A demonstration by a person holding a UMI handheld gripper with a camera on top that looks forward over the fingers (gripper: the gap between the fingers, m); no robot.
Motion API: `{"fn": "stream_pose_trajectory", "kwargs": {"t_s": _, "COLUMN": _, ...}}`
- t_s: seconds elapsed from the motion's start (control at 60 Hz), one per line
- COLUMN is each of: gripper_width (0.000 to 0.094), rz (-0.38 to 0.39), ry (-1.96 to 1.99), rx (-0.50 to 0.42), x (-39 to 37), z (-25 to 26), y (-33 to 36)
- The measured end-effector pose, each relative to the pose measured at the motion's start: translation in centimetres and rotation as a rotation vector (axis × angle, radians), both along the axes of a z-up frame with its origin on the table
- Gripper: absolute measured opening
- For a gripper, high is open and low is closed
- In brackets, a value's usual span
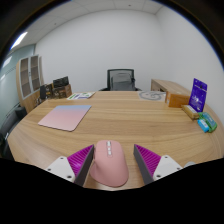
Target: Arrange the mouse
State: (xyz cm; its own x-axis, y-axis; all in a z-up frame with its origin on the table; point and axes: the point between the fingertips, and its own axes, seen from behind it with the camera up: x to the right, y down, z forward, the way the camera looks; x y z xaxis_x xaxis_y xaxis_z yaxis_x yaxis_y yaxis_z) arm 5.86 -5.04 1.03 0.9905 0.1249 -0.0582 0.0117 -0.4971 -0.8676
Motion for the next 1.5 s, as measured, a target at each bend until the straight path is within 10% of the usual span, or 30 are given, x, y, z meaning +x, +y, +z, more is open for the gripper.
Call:
{"fn": "stream_pose_trajectory", "kwargs": {"t_s": 0.433, "gripper_width": 0.0399, "rz": -0.037, "ry": -0.044, "rx": -0.050, "x": -0.3, "z": -1.2, "y": 0.7}}
{"fn": "stream_pose_trajectory", "kwargs": {"t_s": 0.867, "gripper_width": 0.0385, "rz": -0.050, "ry": 0.002, "rx": 0.084, "x": -17.0, "z": 10.8, "y": 12.6}}
{"fn": "stream_pose_trajectory", "kwargs": {"t_s": 1.5, "gripper_width": 0.0395, "rz": -0.115, "ry": -0.146, "rx": -0.159, "x": -26.0, "z": -0.8, "y": 19.7}}
